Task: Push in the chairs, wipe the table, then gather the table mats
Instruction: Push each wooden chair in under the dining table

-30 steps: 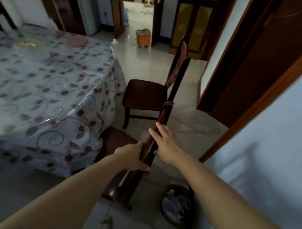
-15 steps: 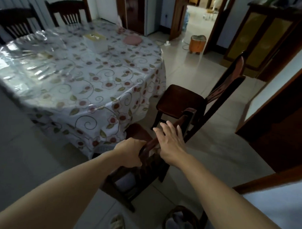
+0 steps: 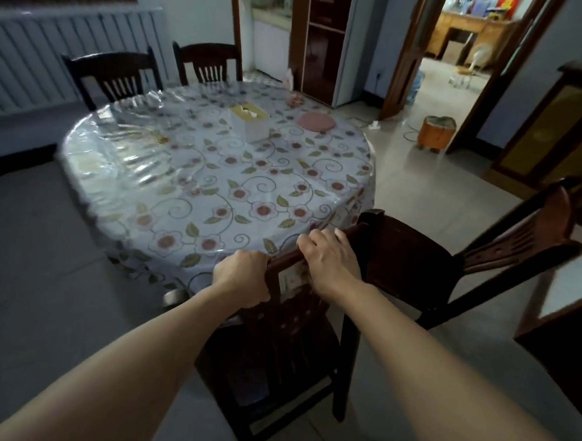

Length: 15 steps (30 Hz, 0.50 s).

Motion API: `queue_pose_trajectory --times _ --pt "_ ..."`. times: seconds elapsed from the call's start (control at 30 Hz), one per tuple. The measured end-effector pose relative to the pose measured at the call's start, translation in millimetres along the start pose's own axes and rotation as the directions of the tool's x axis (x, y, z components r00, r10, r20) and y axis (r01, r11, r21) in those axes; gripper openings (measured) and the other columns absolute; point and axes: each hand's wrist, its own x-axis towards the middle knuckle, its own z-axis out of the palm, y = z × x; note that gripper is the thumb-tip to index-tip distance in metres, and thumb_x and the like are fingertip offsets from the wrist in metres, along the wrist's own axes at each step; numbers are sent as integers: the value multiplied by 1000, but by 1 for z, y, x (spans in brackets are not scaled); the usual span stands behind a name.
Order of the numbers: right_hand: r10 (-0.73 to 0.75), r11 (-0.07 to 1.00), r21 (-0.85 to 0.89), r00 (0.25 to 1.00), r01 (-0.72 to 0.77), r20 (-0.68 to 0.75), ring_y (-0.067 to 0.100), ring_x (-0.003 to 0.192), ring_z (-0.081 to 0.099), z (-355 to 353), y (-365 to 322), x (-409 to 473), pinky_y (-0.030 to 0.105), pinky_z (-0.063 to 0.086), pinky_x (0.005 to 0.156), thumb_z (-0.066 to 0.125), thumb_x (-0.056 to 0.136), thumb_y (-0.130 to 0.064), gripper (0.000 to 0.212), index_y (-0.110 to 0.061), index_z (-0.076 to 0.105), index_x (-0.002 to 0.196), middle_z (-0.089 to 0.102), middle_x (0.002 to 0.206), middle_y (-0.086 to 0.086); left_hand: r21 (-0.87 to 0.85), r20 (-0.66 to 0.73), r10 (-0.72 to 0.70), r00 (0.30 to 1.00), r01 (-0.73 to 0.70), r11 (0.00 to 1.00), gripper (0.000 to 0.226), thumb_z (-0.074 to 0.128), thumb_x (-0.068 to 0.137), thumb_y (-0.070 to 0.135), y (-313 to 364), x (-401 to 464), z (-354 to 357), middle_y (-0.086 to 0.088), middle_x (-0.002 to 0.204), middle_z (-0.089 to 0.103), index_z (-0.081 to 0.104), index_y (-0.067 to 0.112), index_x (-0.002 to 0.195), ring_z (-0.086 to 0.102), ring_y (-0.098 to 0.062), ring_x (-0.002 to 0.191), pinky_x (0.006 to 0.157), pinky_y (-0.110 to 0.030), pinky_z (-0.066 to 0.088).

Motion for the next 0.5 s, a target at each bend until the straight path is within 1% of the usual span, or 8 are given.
queue_pose_trajectory --times 0.07,0.13,0.2,0.23,0.27,0.33,0.43,0.5 --pt "-53 997 -48 997 55 48 24 126 36 -6 4 28 40 19 113 52 88 -12 39 -17 45 126 47 129 4 2 -49 -38 998 38 999 32 76 69 28 -8 11 -7 0 84 55 61 23 98 61 -24 86 60 -31 42" --pt "-101 993 -55 989 107 104 23 118 45 -11 10 56 38 26 106 60 84 -21 29 -20 53 112 55 118 2 1 -83 -68 994 68 998 36 78 66 31 -16 23 -12 0 85 58 61 23 97 61 -25 86 62 -32 45" --pt "-168 984 -38 975 175 149 24 105 53 -14 16 86 36 35 94 65 79 -19 22 -19 54 99 58 105 1 -5 -112 -109 988 109 994 40 80 62 35 -26 38 -16 0 90 63 62 24 95 62 -24 87 65 -33 48" --pt "-207 976 -26 964 214 168 24 100 56 -15 18 101 35 38 85 67 78 -17 23 -19 51 93 58 99 1 -3 -132 -141 981 141 990 41 81 61 38 -31 45 -19 0 91 64 62 24 95 61 -23 87 66 -34 48" --pt "-244 968 -16 954 250 175 24 95 57 -16 20 114 34 38 74 71 75 -18 27 -19 47 88 55 93 0 4 -154 -169 973 172 985 42 80 61 41 -37 51 -23 1 91 64 61 24 94 61 -22 88 67 -34 46" --pt "-333 941 0 926 338 179 23 87 57 -16 22 142 33 35 65 78 68 -28 41 -20 41 84 52 86 -1 13 -175 -211 962 217 976 44 80 62 43 -50 60 -32 2 92 62 58 26 96 60 -22 90 67 -33 41" --pt "-448 891 14 877 453 174 19 78 52 -11 29 170 31 33 63 81 61 -47 51 -22 42 83 52 81 -4 16 -138 -224 965 228 973 44 79 63 40 -66 66 -40 4 95 63 56 28 98 59 -21 96 68 -32 38" --pt "-508 859 30 842 511 180 18 73 48 -8 34 186 31 34 62 80 61 -52 53 -24 40 81 48 77 -6 18 -141 -268 953 274 962 46 79 61 41 -71 72 -43 4 98 64 58 30 100 59 -22 98 69 -33 39"
